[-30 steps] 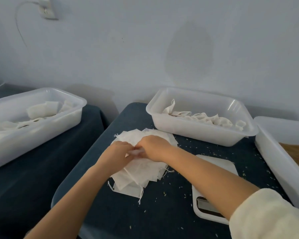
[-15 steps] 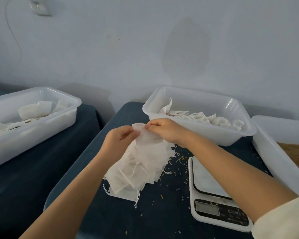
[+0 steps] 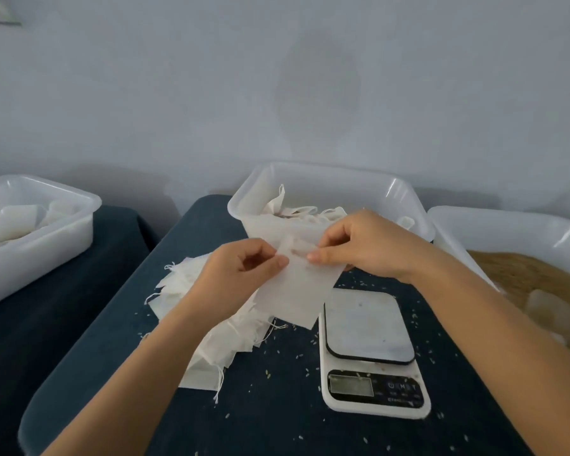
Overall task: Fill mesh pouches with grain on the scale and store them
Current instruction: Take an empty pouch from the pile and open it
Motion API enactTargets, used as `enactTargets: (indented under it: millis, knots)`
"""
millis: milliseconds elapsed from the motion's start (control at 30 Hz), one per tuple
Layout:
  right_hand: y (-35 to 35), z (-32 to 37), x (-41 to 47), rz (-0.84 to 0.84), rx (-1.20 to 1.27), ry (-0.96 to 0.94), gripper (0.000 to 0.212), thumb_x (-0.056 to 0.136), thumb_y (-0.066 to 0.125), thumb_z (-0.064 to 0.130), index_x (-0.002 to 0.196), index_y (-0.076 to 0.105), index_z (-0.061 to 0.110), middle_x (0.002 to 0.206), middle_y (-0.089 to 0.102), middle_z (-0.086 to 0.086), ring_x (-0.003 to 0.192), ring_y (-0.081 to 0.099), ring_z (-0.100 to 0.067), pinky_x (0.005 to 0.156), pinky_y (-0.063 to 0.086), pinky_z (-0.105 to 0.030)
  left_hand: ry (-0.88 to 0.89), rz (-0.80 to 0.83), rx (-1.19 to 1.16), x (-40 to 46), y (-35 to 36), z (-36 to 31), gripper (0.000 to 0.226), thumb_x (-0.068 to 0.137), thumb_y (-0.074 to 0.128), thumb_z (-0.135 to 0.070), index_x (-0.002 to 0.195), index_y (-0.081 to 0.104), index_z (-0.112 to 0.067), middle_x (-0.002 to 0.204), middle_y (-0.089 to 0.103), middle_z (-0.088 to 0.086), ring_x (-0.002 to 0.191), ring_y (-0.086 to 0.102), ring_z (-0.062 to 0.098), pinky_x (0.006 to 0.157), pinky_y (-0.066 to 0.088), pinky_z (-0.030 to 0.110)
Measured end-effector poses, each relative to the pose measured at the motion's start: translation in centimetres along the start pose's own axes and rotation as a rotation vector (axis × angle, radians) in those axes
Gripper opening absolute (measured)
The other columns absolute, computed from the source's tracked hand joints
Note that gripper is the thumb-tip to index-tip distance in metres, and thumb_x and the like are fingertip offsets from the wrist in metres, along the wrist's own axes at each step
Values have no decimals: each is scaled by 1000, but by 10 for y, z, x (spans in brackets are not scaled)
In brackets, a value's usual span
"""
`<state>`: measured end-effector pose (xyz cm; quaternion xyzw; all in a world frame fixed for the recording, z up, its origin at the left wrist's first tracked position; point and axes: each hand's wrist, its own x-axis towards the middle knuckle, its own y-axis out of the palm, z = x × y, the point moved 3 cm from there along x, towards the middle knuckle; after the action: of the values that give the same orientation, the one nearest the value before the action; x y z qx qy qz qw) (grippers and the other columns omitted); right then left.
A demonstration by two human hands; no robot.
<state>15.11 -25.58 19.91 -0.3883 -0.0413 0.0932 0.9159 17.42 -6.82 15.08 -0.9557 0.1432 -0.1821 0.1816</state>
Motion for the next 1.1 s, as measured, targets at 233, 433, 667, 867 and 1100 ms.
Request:
enactTargets:
  millis: [233,433,667,867,1100]
  knots:
    - [2,-32,-21,17,345,157,13,73,79,29,63,73,24,70,68,6,69,61,-3,66,54,-20,-88,78,-190,-4,30,0,10,83,66,-27,75,67,-22,70,63,-8,67,56,6,66,46,21]
    - [26,-81,-31,-101,1030,453,12,82,70,17,90,70,9,81,68,-5,66,60,-9,51,47,-14,-428,264,-639,-8,44,10,45,68,71,-17,111,60,-10,96,72,11,85,70,24,66,56,27]
    - [49,-107,-36,-132,1064,621,15,85,69,14,95,69,4,87,69,-9,67,62,-14,53,53,-20,-483,124,-627,4,63,7,14,83,65,0,97,64,-2,83,73,9,75,71,18,62,55,21]
    - [24,-76,-39,-322,329,225,22,79,65,51,92,63,33,89,68,16,83,64,0,64,49,-14,-460,84,-474,19,73,-1,12,79,73,-12,90,69,-11,79,73,4,68,68,11,59,52,18]
    - [21,-55,-38,-194,273,130,10,81,70,30,88,65,33,80,70,11,76,65,0,57,50,-11,-292,90,-255,22,84,-10,21,76,77,-23,85,66,-7,60,61,-2,53,57,6,55,51,20]
